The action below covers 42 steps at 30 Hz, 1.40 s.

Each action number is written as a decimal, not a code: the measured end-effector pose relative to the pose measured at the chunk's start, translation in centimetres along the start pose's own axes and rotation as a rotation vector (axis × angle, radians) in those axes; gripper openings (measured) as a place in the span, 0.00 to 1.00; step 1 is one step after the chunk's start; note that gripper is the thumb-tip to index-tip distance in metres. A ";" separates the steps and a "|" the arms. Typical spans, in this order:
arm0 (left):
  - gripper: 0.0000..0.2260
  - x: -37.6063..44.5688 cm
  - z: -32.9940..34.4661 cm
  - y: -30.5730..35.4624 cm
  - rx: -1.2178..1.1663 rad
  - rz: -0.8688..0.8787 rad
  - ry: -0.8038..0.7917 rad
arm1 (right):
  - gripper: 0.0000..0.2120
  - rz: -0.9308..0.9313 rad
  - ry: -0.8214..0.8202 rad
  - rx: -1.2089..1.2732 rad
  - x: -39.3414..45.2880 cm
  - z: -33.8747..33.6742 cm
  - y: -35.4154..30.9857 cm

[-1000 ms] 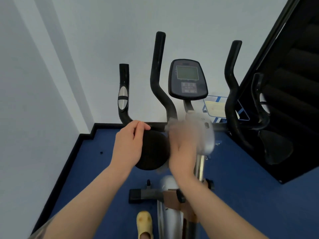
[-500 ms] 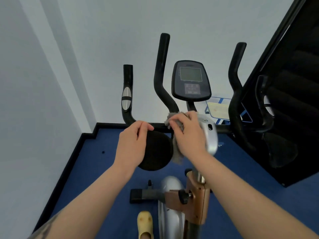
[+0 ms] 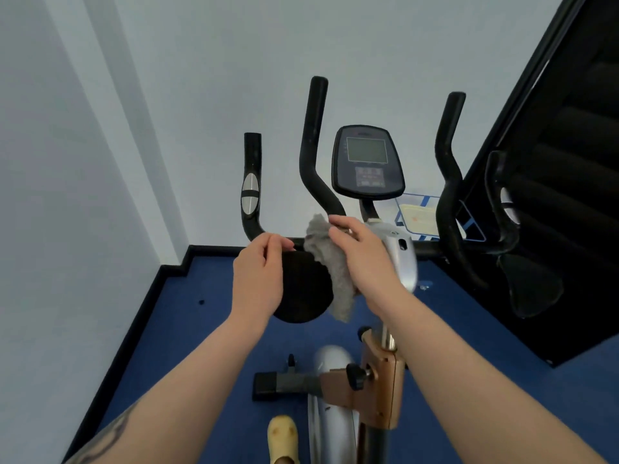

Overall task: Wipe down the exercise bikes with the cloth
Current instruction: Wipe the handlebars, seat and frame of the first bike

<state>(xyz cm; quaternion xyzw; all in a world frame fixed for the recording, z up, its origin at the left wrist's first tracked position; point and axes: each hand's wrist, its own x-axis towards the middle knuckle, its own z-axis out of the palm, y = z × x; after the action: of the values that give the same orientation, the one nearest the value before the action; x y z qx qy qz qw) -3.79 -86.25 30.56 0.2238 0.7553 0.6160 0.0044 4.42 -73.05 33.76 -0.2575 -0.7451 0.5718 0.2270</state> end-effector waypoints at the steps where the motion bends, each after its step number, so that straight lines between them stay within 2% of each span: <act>1: 0.15 -0.1 0.0 -0.1 -0.014 -0.016 0.005 | 0.11 -0.017 -0.012 -0.048 0.0 0.4 -0.1; 5: 0.14 -0.6 0.1 -0.4 0.002 -0.085 0.003 | 0.18 0.149 -0.052 -0.095 -1.2 0.3 -0.4; 10: 0.14 -1.6 0.5 -0.9 0.033 -0.056 0.043 | 0.16 -0.084 -0.079 -0.537 -2.4 -0.7 -0.3; 13: 0.14 -1.6 0.6 -0.8 0.054 -0.052 0.068 | 0.16 -0.059 -0.129 -0.761 -0.3 1.1 -2.1; 15: 0.14 -1.7 0.4 -0.8 0.057 -0.056 0.051 | 0.15 -0.040 -0.112 -0.741 -0.2 2.1 -1.8; 20: 0.14 -1.8 0.3 -1.1 0.067 -0.058 0.035 | 0.13 -0.150 0.092 -0.658 -4.9 1.6 1.1; 24: 0.14 -1.7 0.4 -0.7 0.075 -0.055 0.054 | 0.17 -0.073 0.006 -0.835 -0.6 2.4 -1.2; 26: 0.13 -1.8 0.4 -0.9 0.081 -0.060 0.046 | 0.17 -0.055 0.016 -0.785 -0.4 3.0 -1.4; 31: 0.13 -1.8 0.2 -1.1 0.080 -0.047 0.026 | 0.15 -0.137 0.227 -0.510 -6.0 2.6 2.1; 34: 0.13 -1.7 0.3 -0.8 0.082 -0.047 0.050 | 0.15 -0.115 0.125 -0.784 -3.2 2.4 0.9; 36: 0.13 -1.7 0.4 -0.8 0.073 -0.044 0.061 | 0.17 -0.046 0.042 -0.841 -1.2 2.2 -0.8; 38: 0.14 -1.9 0.4 -1.0 0.060 -0.045 0.061 | 0.16 -0.030 0.093 -0.725 -1.4 2.2 -0.3; 40: 0.13 -2.0 0.3 -1.1 0.039 -0.048 0.044 | 0.14 -0.113 0.290 -0.442 -4.5 3.5 2.0; 42: 0.13 -1.9 0.1 -1.3 0.025 -0.034 0.027 | 0.15 -0.120 0.387 -0.190 -8.3 5.4 3.1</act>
<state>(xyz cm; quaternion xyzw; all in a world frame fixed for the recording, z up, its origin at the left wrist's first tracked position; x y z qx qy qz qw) -2.47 -87.02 28.85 0.2027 0.7667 0.6091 0.0017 7.75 -81.72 29.08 -0.3378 -0.7523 0.4243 0.3740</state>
